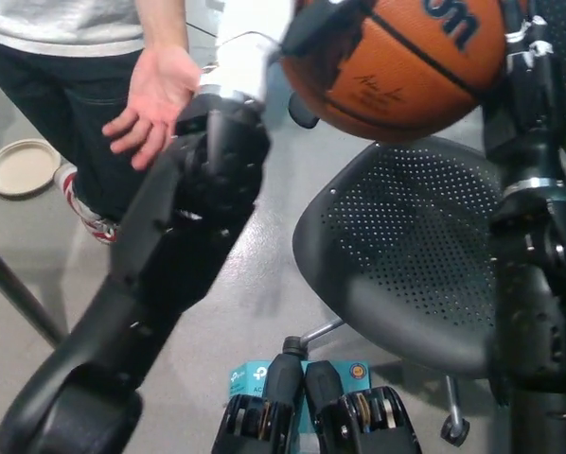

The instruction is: The robot grabs the basketball from a person using both hands and then drops it on the black chair in the front

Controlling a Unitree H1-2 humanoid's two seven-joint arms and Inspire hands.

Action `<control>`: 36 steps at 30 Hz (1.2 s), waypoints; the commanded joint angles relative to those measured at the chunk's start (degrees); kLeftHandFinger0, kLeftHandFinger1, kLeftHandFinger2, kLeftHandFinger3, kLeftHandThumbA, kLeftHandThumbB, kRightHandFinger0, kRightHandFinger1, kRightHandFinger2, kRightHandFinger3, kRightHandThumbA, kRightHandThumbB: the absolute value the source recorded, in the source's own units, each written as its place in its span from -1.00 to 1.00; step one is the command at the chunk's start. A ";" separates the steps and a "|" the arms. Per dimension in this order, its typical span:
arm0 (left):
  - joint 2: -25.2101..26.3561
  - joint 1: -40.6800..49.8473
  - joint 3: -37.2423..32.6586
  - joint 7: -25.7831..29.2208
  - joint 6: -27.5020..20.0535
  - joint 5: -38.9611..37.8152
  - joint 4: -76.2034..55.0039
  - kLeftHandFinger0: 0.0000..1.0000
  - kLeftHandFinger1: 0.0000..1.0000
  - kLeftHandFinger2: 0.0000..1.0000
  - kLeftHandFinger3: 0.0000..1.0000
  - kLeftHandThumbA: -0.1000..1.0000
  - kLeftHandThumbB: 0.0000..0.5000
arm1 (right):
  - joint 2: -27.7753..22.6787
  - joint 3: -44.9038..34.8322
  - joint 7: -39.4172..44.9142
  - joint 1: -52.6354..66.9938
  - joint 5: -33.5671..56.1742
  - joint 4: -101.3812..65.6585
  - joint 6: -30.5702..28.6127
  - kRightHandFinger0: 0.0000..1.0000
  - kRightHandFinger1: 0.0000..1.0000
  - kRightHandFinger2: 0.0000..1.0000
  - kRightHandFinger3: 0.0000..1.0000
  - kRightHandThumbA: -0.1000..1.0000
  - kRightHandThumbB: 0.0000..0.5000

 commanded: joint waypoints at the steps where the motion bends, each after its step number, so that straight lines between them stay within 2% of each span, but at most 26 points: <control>1: -7.99 -5.71 -3.28 -3.45 -9.60 -2.82 8.48 1.00 1.00 1.00 1.00 1.00 -0.06 | 0.22 2.49 5.65 -9.12 3.81 -2.22 4.04 1.00 1.00 1.00 1.00 1.00 0.24; 5: -11.05 -9.73 -1.39 -2.74 -13.10 -4.11 20.32 1.00 1.00 1.00 1.00 1.00 0.06 | -2.32 0.00 6.97 -10.31 5.10 3.26 4.46 1.00 1.00 1.00 1.00 1.00 0.18; 7: -12.35 -10.63 0.16 -1.91 -14.24 -5.02 25.26 1.00 1.00 1.00 1.00 1.00 -0.08 | -3.19 -0.04 7.77 -10.62 3.76 6.78 3.36 1.00 1.00 1.00 1.00 1.00 -0.04; 8: -12.90 -10.97 0.86 -1.60 -14.66 -5.51 27.46 1.00 1.00 1.00 1.00 1.00 -0.09 | -3.39 -0.19 8.49 -10.73 3.63 8.52 2.23 1.00 1.00 1.00 1.00 1.00 -0.07; 9: -13.71 -11.31 1.76 -1.59 -14.78 -6.23 30.17 1.00 1.00 1.00 1.00 1.00 -0.11 | -3.94 -0.12 8.17 -10.71 2.92 10.07 2.68 1.00 1.00 1.00 1.00 1.00 -0.02; 10: -14.51 -11.48 2.51 -1.54 -16.26 -6.89 33.27 1.00 1.00 1.00 1.00 1.00 -0.07 | -3.80 -1.22 8.53 -10.43 4.59 11.63 3.30 1.00 1.00 1.00 1.00 1.00 0.02; 12: -15.81 -12.13 3.13 -0.75 -17.93 -6.75 38.81 1.00 1.00 1.00 1.00 1.00 0.13 | -4.05 -1.98 10.00 -9.15 5.37 13.84 2.76 1.00 1.00 1.00 1.00 1.00 -0.13; 13: -16.33 -12.31 3.92 -1.31 -17.84 -7.43 40.36 1.00 1.00 1.00 1.00 1.00 0.21 | -4.03 -2.55 10.47 -8.88 6.12 14.58 3.03 1.00 1.00 1.00 1.00 1.00 -0.14; 14: -17.19 -12.71 4.44 -2.60 -16.90 -8.08 42.82 1.00 1.00 1.00 1.00 1.00 0.32 | -4.40 -3.81 11.76 -8.30 8.75 15.64 5.62 1.00 1.00 1.00 1.00 1.00 -0.03; 17: -18.10 -13.60 4.61 -2.72 -16.12 -7.80 45.85 1.00 1.00 1.00 1.00 1.00 0.32 | -4.49 -5.57 11.39 -7.84 9.89 16.79 6.93 1.00 1.00 1.00 1.00 1.00 -0.03; 18: -18.43 -13.75 3.21 -2.84 -16.56 -6.45 47.38 1.00 1.00 1.00 1.00 1.00 0.21 | -5.99 -5.42 12.28 -7.16 8.48 17.89 6.08 1.00 1.00 1.00 1.00 1.00 -0.17; 19: -18.49 -13.59 3.09 -2.83 -16.66 -6.48 47.54 1.00 1.00 1.00 1.00 1.00 0.20 | -6.69 -5.13 12.38 -7.10 7.32 18.43 5.65 1.00 1.00 1.00 1.00 1.00 -0.18; 20: -18.42 -13.09 2.98 -2.42 -16.88 -6.41 47.54 1.00 1.00 1.00 1.00 1.00 0.22 | -8.07 -4.34 11.23 -7.00 4.35 19.12 4.20 1.00 1.00 1.00 1.00 1.00 -0.30; 21: -17.75 -12.44 2.74 -2.41 -16.31 -6.23 46.41 1.00 1.00 1.00 1.00 1.00 0.26 | -9.91 -4.28 7.12 -7.50 0.52 19.90 3.56 1.00 1.00 1.00 1.00 1.00 -0.41; 22: -17.09 -12.06 2.71 -2.44 -15.76 -6.30 45.35 1.00 1.00 1.00 1.00 1.00 0.30 | -11.17 -4.92 6.46 -8.11 -0.04 21.26 2.67 1.00 1.00 1.00 1.00 1.00 -0.41; 23: -16.13 -11.24 2.57 -2.50 -15.91 -6.32 44.13 1.00 1.00 1.00 1.00 1.00 0.26 | -12.80 -5.81 6.28 -8.57 -0.37 22.67 1.15 1.00 1.00 1.00 1.00 1.00 -0.39; 25: -13.46 -9.69 2.17 -3.09 -16.17 -6.07 42.25 1.00 1.00 1.00 1.00 1.00 0.23 | -16.06 -7.38 4.26 -9.38 -1.82 24.15 -1.09 1.00 1.00 1.00 1.00 1.00 -0.47; 29: -8.51 -8.50 1.97 -3.53 -16.12 -5.47 41.04 1.00 1.00 1.00 1.00 1.00 0.22 | -21.01 -8.76 3.29 -9.24 -3.60 21.84 -2.32 1.00 1.00 1.00 1.00 1.00 -0.50; 30: -7.73 -8.34 2.41 -2.93 -16.46 -5.73 41.25 1.00 1.00 1.00 1.00 1.00 0.27 | -22.05 -9.08 2.99 -9.02 -4.06 20.66 -2.51 1.00 1.00 1.00 1.00 1.00 -0.45; 33: -5.85 -7.32 3.04 -3.96 -16.39 -6.55 39.77 1.00 1.00 1.00 1.00 1.00 0.32 | -23.44 -11.63 1.74 -8.48 -3.23 18.51 -3.64 1.00 1.00 1.00 1.00 1.00 -0.56; 36: -4.83 -5.00 3.00 -4.64 -15.83 -6.75 35.75 1.00 1.00 1.00 1.00 1.00 0.30 | -24.41 -11.94 2.14 -6.92 -4.48 14.92 -4.48 1.00 1.00 1.00 1.00 1.00 -0.41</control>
